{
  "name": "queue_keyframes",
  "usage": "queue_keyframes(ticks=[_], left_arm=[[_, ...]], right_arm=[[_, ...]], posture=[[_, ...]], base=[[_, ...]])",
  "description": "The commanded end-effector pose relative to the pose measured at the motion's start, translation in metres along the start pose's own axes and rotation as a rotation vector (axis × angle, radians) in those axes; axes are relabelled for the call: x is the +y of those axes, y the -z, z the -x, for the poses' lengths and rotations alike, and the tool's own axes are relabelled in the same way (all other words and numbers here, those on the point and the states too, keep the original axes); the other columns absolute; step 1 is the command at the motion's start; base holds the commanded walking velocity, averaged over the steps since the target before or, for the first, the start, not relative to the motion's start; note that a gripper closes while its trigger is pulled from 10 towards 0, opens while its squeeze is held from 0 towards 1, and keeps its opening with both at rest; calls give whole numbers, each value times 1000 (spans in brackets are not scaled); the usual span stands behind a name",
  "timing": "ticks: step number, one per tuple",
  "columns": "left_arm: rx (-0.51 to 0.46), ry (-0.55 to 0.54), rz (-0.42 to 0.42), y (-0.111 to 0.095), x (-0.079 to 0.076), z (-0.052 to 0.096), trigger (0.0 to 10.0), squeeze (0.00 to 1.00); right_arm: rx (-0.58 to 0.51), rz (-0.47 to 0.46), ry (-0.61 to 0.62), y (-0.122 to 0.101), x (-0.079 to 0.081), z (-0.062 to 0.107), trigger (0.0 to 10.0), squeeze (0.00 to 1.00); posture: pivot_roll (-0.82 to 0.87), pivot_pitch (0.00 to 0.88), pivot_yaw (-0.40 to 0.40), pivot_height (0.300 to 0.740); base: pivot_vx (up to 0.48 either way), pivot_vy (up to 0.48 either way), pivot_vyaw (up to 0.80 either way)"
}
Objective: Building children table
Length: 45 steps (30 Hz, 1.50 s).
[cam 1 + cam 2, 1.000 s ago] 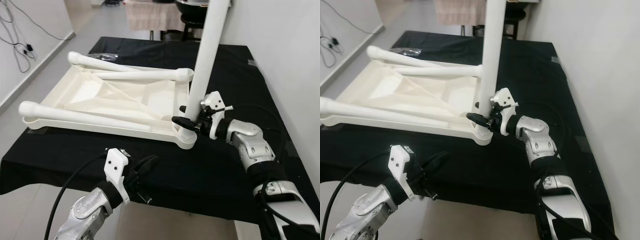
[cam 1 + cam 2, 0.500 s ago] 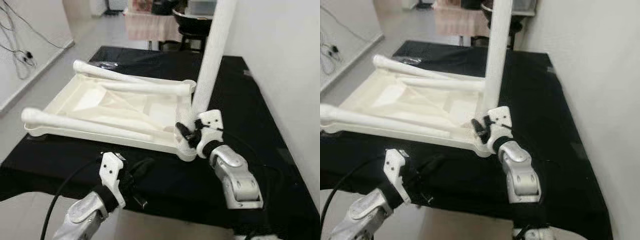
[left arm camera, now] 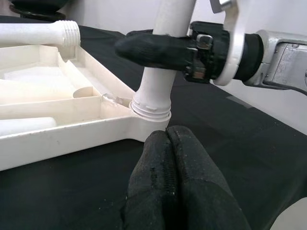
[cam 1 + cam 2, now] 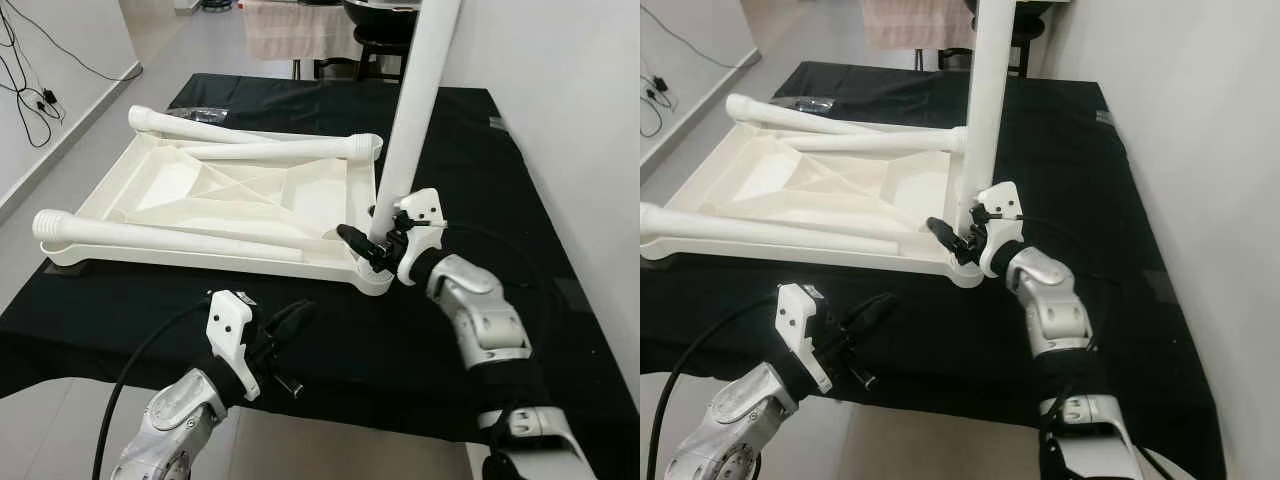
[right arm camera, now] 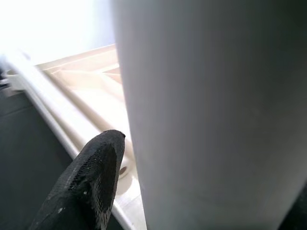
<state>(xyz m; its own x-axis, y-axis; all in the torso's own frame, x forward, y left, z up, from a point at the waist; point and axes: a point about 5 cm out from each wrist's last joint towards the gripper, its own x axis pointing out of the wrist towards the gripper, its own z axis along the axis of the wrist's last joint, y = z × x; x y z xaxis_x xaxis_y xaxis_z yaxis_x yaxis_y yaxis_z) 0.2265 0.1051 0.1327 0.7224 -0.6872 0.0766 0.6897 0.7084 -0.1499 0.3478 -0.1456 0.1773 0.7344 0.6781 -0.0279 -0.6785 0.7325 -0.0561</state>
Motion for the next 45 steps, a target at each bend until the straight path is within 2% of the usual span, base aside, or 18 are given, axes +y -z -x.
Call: queue_keyframes(ticks=[1, 6, 7, 8, 9, 23, 25, 26, 27, 28, 29, 31, 34, 36, 37, 41, 42, 45], left_arm=[[0, -12, 9, 2, 0, 0, 10000, 0], [0, -15, 10, 3, 0, 0, 10000, 0], [0, -15, 11, 3, 0, 0, 10000, 0], [0, -15, 11, 3, 0, 0, 10000, 0], [0, -16, 12, 3, 0, 0, 10000, 0], [-1, -17, 17, 1, 0, 1, 10000, 0], [-2, -18, 16, 1, 1, 2, 10000, 0], [-2, -18, 16, 1, 1, 2, 10000, 0], [-4, -22, 13, 0, 1, 3, 10000, 0], [-5, -23, 13, -1, 2, 3, 10000, 0], [-5, -24, 13, -1, 2, 3, 10000, 0], [-7, -28, 12, -1, 3, 3, 10000, 0], [-8, -31, 12, 0, 4, 2, 10000, 0], [-8, -28, 13, 0, 3, 1, 10000, 0], [-8, -28, 13, 0, 3, 0, 10000, 0], [-17, -43, 10, -1, 3, 0, 10000, 0], [-17, -44, 10, -1, 3, 0, 10000, 0], [-18, -44, 12, -1, 3, 0, 10000, 0]], right_arm=[[38, 16, -158, 6, 10, -8, 10000, 0], [52, 3, -165, 7, -2, -14, 10000, 0], [52, -1, -121, 7, -7, -16, 8863, 0], [50, -1, -99, 7, -11, -17, 8863, 0], [45, -22, -61, 7, -16, -18, 0, 0], [67, -25, -6, 21, -19, -3, 0, 0], [110, -7, 307, 33, -24, 1, 0, 0], [110, -7, 307, 33, -24, 1, 0, 0], [89, -191, 748, 48, -19, 16, 0, 0], [101, -283, 829, 55, -12, 23, 0, 0], [109, -338, 844, 59, -6, 26, 0, 0], [79, -162, 641, 49, 19, 11, 0, 0], [72, -83, 511, 43, 27, 0, 0, 0], [108, -137, 497, 48, 20, -4, 0, 0], [117, -138, 493, 49, 18, -5, 10000, 0], [77, -110, 459, 40, 18, -9, 10000, 0], [81, -113, 483, 38, 21, -8, 10000, 1000], [85, -85, 416, 29, 21, -11, 10000, 1000]], posture=[[47, 77, -27, 740], [48, 78, -25, 740], [48, 78, -25, 740], [48, 78, -25, 740], [48, 78, -25, 740], [37, 98, -21, 740], [33, 105, -30, 740], [33, 105, -30, 740], [29, 111, -33, 740], [29, 111, -33, 740], [29, 111, -33, 740], [25, 112, -24, 740], [9, 103, -18, 740], [24, 103, -32, 740], [30, 103, -35, 740], [28, 104, -32, 740], [28, 103, -32, 740], [28, 104, -30, 740]], base=[[0, 0, 0], [0, 0, 0], [0, 0, 0], [0, 0, 0], [0, 0, 0], [0, 0, 0], [0, 0, 0], [0, 0, 0], [0, 0, 0], [0, 0, 0], [0, 0, 0], [0, 0, 0], [0, 0, 0], [0, 0, 0], [0, 0, 0], [0, 0, 0], [0, 0, 0], [0, 0, 0]])
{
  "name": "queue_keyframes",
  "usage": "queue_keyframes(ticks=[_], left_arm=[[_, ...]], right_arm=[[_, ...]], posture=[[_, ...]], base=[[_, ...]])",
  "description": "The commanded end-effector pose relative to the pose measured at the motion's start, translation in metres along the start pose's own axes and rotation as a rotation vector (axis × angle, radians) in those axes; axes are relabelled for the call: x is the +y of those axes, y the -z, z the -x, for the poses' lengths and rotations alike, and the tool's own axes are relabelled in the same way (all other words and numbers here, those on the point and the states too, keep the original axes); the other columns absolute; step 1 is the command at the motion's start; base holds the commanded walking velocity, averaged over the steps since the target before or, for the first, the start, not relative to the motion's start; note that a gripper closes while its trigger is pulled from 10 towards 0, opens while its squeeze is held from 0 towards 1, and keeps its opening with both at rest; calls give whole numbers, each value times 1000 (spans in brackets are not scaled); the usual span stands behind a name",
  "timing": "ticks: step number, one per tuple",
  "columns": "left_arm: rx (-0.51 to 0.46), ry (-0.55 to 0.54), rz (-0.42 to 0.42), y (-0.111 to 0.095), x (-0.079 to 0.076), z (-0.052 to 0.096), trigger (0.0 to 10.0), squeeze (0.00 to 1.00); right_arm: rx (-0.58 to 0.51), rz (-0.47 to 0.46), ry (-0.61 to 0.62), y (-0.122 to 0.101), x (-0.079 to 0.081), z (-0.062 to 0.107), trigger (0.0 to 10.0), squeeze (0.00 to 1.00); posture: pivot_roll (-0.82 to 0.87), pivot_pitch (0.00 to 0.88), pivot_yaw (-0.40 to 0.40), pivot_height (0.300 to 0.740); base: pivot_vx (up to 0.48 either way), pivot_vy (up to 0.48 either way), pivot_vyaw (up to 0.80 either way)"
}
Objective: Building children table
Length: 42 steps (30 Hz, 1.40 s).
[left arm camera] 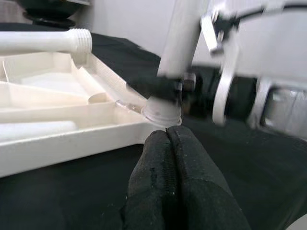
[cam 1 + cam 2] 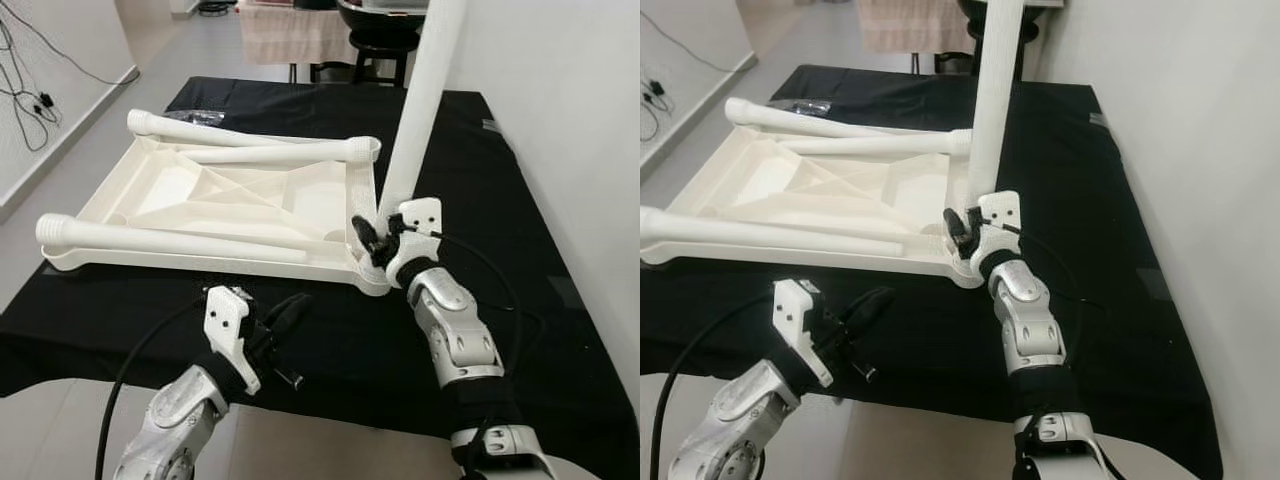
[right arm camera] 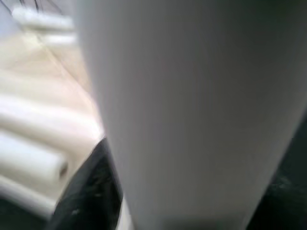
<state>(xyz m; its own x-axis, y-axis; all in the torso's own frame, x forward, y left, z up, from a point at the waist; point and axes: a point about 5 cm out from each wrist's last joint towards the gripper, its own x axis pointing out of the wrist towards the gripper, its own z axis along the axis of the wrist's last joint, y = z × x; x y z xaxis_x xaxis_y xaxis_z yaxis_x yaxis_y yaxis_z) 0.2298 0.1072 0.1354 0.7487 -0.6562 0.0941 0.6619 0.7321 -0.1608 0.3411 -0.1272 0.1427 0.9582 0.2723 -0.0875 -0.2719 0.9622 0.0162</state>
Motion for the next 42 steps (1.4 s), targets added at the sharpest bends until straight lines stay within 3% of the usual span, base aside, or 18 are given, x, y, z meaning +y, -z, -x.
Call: queue_keyframes(ticks=[1, 2, 3, 4, 5, 9, 10, 19, 20, 27, 34, 35, 37, 39, 41, 42], left_arm=[[6, -6, 5, 2, -1, 1, 10000, 0], [6, -6, 5, 2, -1, 1, 10000, 0], [7, -3, 8, 3, -1, 1, 10000, 0], [8, 0, 10, 3, -1, 0, 10000, 0], [8, 1, 11, 3, -1, 0, 10000, 0], [9, 1, 12, 4, -1, 0, 10000, 0], [9, 1, 13, 4, -1, -1, 10000, 0], [11, -1, 16, 5, -2, -1, 10000, 0], [11, -1, 16, 5, -3, 0, 10000, 0], [13, 0, 20, 5, -4, 0, 10000, 0], [13, 0, 23, 6, -5, 1, 10000, 0], [14, 1, 24, 6, -4, 2, 10000, 0], [14, 1, 24, 6, -4, 2, 10000, 0], [15, 1, 24, 6, -4, 3, 10000, 0], [15, 1, 24, 6, -4, 3, 10000, 0], [16, 1, 24, 6, -3, 3, 10000, 0]], right_arm=[[9, 31, -92, -10, 2, -4, 10000, 1000], [9, 31, -92, -10, 2, -4, 10000, 1000], [-12, 37, -197, -18, 3, -7, 10000, 0], [-46, 76, -389, -30, 5, -9, 10000, 0], [-57, 106, -475, -33, 6, -8, 10000, 0], [-75, 146, -622, -38, 6, -8, 10000, 0], [-70, 143, -714, -42, 6, -9, 10000, 0], [-12, 140, -798, -43, 1, -18, 10000, 0], [-10, 133, -791, -44, 0, -20, 0, 0], [1, 117, -774, -40, -14, -22, 0, 0], [25, 139, -625, -27, -29, -18, 0, 0], [68, 117, -471, -9, -27, -13, 0, 0], [95, 112, -397, 0, -25, -10, 0, 0], [138, 127, -181, 13, -26, -7, 0, 0], [141, 132, -138, 14, -26, -7, 0, 0], [118, 93, -107, 21, 1, 2, 0, 0]], posture=[[28, 104, -30, 740], [28, 104, -30, 740], [26, 103, -27, 740], [26, 100, -25, 740], [27, 100, -25, 740], [28, 97, -23, 740], [30, 96, -24, 740], [41, 91, -28, 740], [43, 91, -29, 740], [41, 93, -30, 740], [33, 97, -38, 740], [32, 96, -39, 740], [32, 96, -39, 740], [29, 99, -38, 740], [29, 99, -38, 740], [23, 99, -30, 740]], base=[[0, 0, 0], [0, 0, 0], [0, 0, 0], [0, 0, 0], [0, 0, 0], [0, 0, 0], [0, 0, 0], [0, 0, 0], [0, 0, 0], [0, 0, 0], [0, 0, 0], [0, 0, 0], [0, 0, 0], [0, 0, 0], [0, 0, 0], [0, 0, 0]])
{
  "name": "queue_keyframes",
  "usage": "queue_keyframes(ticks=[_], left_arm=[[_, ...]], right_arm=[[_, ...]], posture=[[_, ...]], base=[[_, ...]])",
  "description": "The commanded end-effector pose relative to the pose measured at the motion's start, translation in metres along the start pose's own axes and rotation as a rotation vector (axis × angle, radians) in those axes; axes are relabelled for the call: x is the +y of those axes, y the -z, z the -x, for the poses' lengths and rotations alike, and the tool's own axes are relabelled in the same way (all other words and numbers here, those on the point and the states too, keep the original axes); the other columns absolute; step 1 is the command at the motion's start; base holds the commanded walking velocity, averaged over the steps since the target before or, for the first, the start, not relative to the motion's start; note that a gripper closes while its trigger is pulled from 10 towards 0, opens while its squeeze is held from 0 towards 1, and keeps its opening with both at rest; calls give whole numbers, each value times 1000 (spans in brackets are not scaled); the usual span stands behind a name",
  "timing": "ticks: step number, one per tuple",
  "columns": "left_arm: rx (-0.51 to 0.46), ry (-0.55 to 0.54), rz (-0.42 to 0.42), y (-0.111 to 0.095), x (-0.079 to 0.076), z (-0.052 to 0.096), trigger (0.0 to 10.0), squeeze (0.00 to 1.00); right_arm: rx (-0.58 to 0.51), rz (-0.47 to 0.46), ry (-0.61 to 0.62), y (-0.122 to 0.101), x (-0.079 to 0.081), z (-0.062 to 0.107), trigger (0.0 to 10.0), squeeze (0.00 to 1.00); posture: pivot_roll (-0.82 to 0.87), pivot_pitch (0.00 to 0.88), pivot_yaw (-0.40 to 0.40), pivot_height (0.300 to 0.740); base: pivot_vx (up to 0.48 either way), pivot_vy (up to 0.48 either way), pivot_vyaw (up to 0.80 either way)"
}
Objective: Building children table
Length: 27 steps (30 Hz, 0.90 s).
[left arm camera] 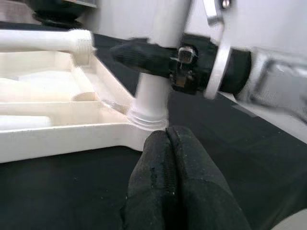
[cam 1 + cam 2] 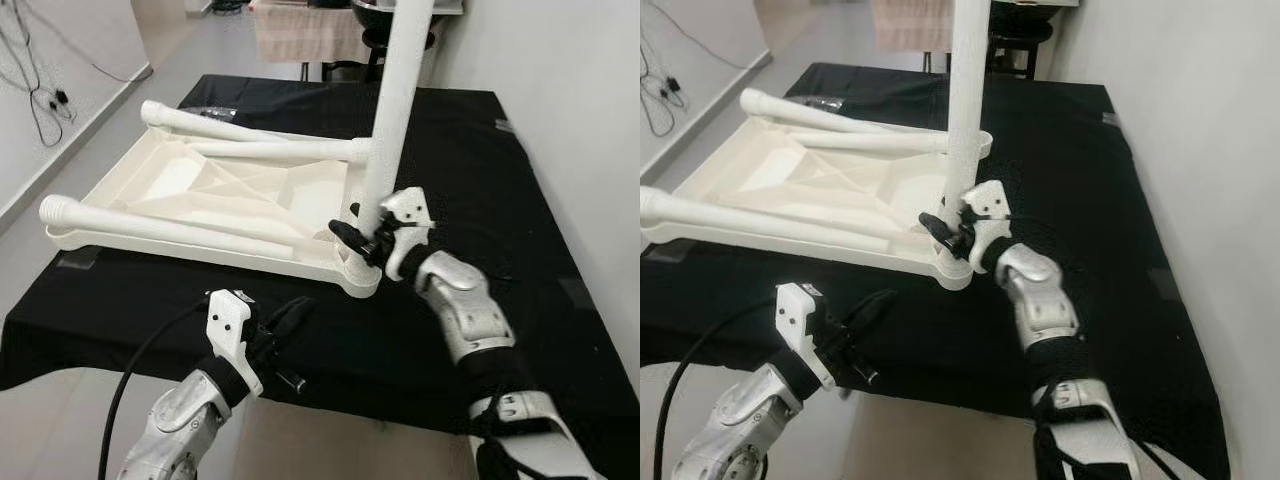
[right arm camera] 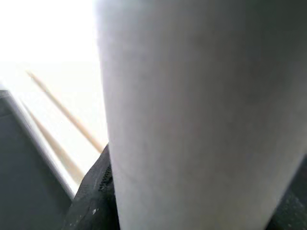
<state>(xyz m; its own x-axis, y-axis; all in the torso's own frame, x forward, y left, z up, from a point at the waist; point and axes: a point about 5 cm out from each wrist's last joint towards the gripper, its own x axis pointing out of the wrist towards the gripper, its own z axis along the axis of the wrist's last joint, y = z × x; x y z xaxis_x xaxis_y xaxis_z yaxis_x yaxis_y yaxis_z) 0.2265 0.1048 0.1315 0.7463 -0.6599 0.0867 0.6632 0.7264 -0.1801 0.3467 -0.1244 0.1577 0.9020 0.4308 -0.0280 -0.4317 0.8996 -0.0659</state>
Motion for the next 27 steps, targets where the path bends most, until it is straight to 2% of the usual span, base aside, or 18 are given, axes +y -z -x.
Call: queue_keyframes(ticks=[1, 2, 3, 8, 9, 13, 14, 15, 19, 20, 22, 23, 24, 27], left_arm=[[9, -2, 3, 2, 1, 2, 10000, 0], [9, -2, 3, 2, 1, 2, 10000, 0], [10, -1, 3, 2, 2, 1, 10000, 0], [8, -3, 1, 1, 2, 0, 10000, 0], [1, -16, -1, 1, 3, 0, 10000, 0], [-7, -29, -3, 0, 3, -1, 10000, 0], [-8, -29, -3, 0, 3, -1, 10000, 0], [-5, -22, 1, 0, 3, -1, 10000, 0], [-5, -22, 1, 0, 3, -1, 10000, 0], [-5, -19, 3, 0, 3, -2, 10000, 0], [-5, -19, 3, 0, 3, -2, 10000, 0], [-5, -18, 4, 0, 4, -2, 10000, 0], [-5, -18, 4, 0, 4, -2, 10000, 0], [-8, -21, 3, 0, 4, -2, 10000, 0]], right_arm=[[151, 8, 31, 32, 24, 12, 0, 0], [151, 8, 31, 32, 24, 12, 0, 0], [137, -31, 35, 30, 35, 13, 0, 0], [162, -86, 50, 34, 27, 6, 0, 0], [163, -85, 78, 32, 25, 5, 10000, 0], [143, -95, 86, 25, 19, 0, 10000, 0], [135, -97, 84, 22, 17, -1, 10000, 1000], [95, -74, 55, 11, 8, -6, 10000, 1000], [95, -74, 55, 11, 8, -6, 10000, 1000], [62, -66, 11, 2, 4, -9, 10000, 1000], [62, -66, 11, 2, 4, -9, 10000, 1000], [20, -68, -107, -10, 3, -12, 10000, 0], [20, -68, -107, -10, 3, -12, 10000, 0], [-29, 7, -511, -27, 11, -10, 10000, 0]], posture=[[11, 93, -26, 740], [11, 93, -26, 740], [35, 90, -43, 740], [32, 88, -39, 740], [32, 89, -38, 740], [32, 87, -35, 740], [32, 87, -35, 740], [31, 89, -30, 740], [31, 89, -30, 740], [29, 89, -30, 740], [29, 89, -30, 740], [29, 90, -33, 740], [29, 90, -33, 740], [36, 88, -32, 740]], base=[[0, 0, 0], [0, 0, 0], [0, 0, 0], [0, 0, 0], [0, 0, 0], [0, 0, 0], [0, 0, 0], [0, 0, 0], [0, 0, 0], [0, 0, 0], [0, 0, 0], [0, 0, 0], [0, 0, 0], [0, 0, 0]])
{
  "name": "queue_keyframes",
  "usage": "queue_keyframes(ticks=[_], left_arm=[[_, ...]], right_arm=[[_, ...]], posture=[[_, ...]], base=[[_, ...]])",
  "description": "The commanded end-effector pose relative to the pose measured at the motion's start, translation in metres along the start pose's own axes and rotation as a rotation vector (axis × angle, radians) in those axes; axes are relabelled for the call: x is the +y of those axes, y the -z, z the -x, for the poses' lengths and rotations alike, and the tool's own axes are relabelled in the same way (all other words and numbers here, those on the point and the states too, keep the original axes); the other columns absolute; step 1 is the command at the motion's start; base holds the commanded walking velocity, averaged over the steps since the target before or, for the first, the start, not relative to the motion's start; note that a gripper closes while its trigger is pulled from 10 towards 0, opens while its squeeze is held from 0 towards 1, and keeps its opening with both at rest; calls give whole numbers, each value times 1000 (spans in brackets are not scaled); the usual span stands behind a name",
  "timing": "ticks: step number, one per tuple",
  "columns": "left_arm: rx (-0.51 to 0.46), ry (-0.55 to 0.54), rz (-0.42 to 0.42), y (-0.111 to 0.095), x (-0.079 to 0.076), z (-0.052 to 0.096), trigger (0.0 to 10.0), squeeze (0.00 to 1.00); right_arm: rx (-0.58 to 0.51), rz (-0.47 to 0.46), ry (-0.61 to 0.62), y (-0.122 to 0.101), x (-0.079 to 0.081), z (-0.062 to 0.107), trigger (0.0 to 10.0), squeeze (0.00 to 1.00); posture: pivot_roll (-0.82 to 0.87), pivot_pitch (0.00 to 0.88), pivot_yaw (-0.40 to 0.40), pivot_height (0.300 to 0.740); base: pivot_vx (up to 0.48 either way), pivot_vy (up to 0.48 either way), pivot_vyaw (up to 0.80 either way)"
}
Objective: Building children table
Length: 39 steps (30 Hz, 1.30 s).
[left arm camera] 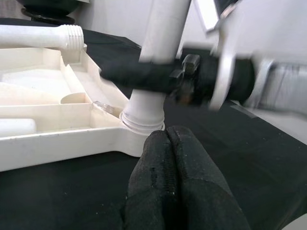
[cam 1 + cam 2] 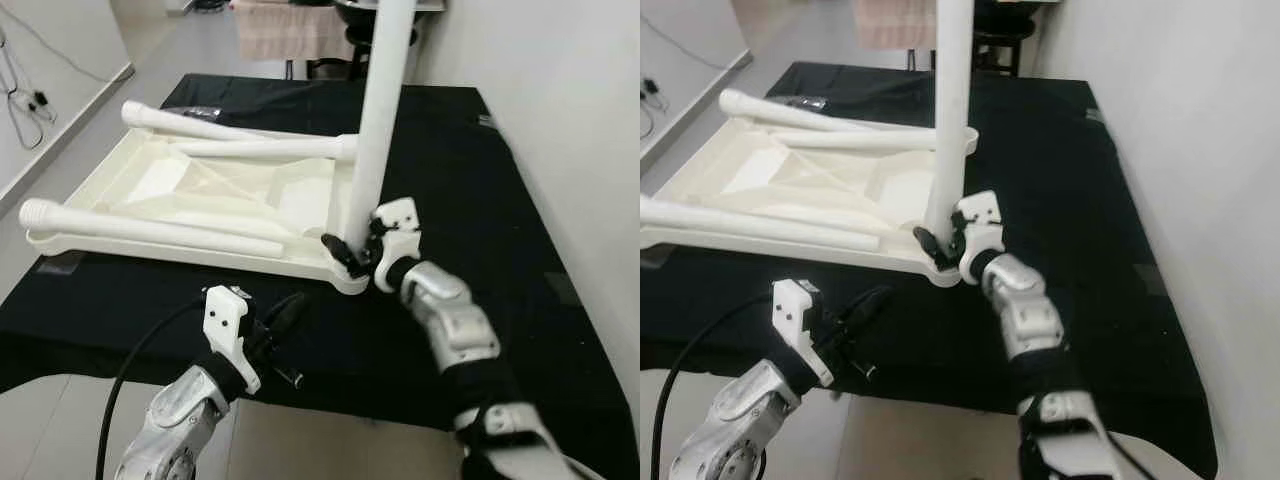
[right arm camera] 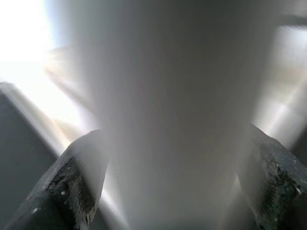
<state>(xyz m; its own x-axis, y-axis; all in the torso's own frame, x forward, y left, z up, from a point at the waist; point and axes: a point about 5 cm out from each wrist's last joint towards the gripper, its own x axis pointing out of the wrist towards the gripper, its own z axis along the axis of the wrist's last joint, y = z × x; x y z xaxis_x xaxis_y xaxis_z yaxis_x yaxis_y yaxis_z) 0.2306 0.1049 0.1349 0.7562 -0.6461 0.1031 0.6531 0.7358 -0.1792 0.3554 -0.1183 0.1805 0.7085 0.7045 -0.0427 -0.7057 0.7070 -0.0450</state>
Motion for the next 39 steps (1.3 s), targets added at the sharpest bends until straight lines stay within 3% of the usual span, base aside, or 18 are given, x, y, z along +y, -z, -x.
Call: queue_keyframes(ticks=[1, 8, 9, 10, 17, 18, 22, 24, 25, 27, 28, 29, 30, 32, 35, 39], left_arm=[[11, -8, 5, 3, 2, 1, 10000, 0], [13, -5, 9, 4, 1, 1, 10000, 0], [13, -5, 9, 4, 1, 1, 10000, 0], [13, -6, 9, 4, 1, 1, 10000, 0], [13, -8, 8, 4, 0, 2, 10000, 0], [12, -8, 9, 4, -1, 2, 10000, 0], [11, -8, 9, 3, -1, 2, 10000, 0], [11, -9, 8, 3, -1, 3, 10000, 0], [12, -9, 8, 2, -1, 4, 10000, 0], [12, -9, 8, 2, -1, 4, 10000, 0], [12, -9, 8, 2, -1, 5, 10000, 0], [11, -9, 7, 1, 0, 6, 10000, 0], [11, -9, 7, 1, 0, 6, 10000, 0], [13, -11, 6, 0, 1, 8, 10000, 0], [15, -12, 6, -1, 1, 9, 10000, 0], [19, -10, 9, 0, 1, 9, 10000, 0]], right_arm=[[-16, 32, -234, -4, 10, -3, 10000, 0], [28, 21, -289, -6, -3, -6, 10000, 0], [34, 6, -282, -5, -7, -7, 2980, 0], [41, -1, -281, -4, -10, -8, 0, 0], [57, -25, -285, 1, -16, -4, 0, 0], [71, -27, -243, 8, -24, 3, 0, 0], [78, -21, -213, 11, -27, 7, 0, 0], [132, 5, -79, 25, -34, 17, 0, 0], [186, -4, 50, 38, -34, 23, 0, 0], [186, -4, 50, 38, -34, 23, 0, 0], [224, -9, 139, 47, -33, 28, 0, 0], [245, -63, 300, 56, -27, 33, 0, 0], [245, -63, 300, 56, -27, 33, 0, 0], [205, -174, 471, 61, 9, 38, 0, 0], [194, -146, 453, 57, 22, 34, 0, 0], [194, -84, 492, 52, 12, 23, 0, 0]], posture=[[36, 88, -32, 740], [40, 86, -33, 740], [43, 87, -35, 740], [43, 87, -35, 740], [47, 91, -37, 740], [45, 98, -36, 740], [46, 98, -37, 740], [46, 106, -32, 740], [43, 111, -35, 740], [43, 111, -35, 740], [43, 111, -35, 740], [46, 127, -30, 740], [46, 127, -30, 740], [46, 139, -16, 740], [43, 134, -13, 740], [60, 137, -25, 740]], base=[[0, 0, 0], [0, 0, 0], [0, 0, 0], [0, 0, 0], [0, 0, 0], [0, 0, 0], [0, 0, 0], [0, 0, 0], [0, 0, 0], [0, 0, 0], [0, 0, 0], [0, 0, 0], [0, 0, 0], [0, 0, 0], [0, 0, 0], [0, 0, 0]])
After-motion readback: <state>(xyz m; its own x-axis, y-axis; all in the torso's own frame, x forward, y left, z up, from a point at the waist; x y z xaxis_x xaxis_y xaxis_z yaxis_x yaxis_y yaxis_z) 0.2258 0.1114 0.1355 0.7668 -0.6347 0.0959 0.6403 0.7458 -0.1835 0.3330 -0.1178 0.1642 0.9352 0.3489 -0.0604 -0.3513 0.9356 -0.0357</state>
